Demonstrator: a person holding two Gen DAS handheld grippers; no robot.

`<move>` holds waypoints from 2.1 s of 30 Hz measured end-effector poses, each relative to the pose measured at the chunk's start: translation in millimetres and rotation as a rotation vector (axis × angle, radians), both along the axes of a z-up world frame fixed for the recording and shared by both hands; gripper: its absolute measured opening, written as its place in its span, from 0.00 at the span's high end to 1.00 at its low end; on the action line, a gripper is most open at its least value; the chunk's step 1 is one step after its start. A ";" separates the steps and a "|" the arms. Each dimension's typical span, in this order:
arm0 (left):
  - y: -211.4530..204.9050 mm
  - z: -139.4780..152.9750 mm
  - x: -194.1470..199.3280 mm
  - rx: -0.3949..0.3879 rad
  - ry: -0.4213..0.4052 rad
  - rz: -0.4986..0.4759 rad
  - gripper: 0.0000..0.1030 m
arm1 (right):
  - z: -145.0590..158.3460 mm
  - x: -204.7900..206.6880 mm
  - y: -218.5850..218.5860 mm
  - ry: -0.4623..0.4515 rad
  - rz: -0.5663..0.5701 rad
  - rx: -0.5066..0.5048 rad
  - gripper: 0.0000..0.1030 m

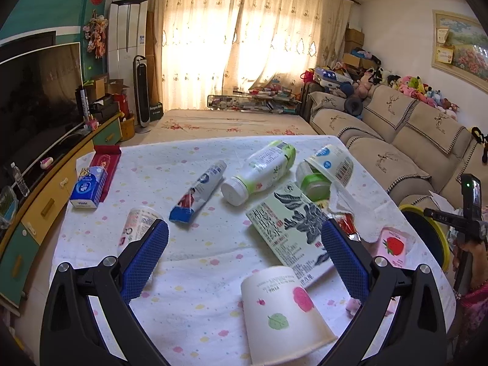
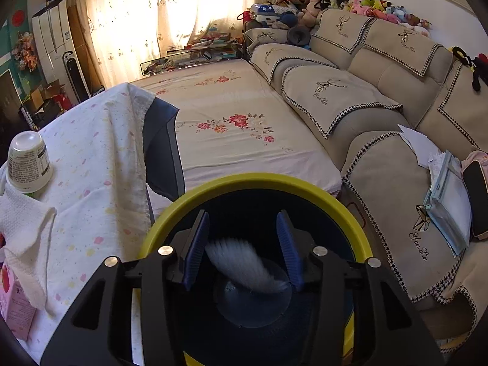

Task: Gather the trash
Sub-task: 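Carry the bubble wrap over the yellow bin and open the right tool, then grasp the white paper cup with the left tool and drop it into the bin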

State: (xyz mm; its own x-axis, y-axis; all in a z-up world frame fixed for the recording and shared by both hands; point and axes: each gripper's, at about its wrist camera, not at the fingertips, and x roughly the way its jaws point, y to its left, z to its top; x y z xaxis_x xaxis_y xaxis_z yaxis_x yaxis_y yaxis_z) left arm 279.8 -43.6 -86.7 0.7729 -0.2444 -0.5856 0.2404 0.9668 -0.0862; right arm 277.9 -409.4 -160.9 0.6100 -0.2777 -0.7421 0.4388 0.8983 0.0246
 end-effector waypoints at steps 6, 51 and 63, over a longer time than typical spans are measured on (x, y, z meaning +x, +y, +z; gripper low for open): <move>-18.3 -11.5 -11.9 0.067 0.126 -0.023 0.04 | 10.0 -5.1 5.7 -0.025 0.025 -0.004 0.50; -306.3 21.1 -37.1 0.095 0.223 -0.578 0.43 | 47.4 -121.6 -74.2 -0.190 -0.067 0.088 0.49; -393.1 -16.0 -3.3 0.106 0.248 -0.589 0.23 | 40.1 -150.3 -98.2 -0.204 -0.096 0.119 0.42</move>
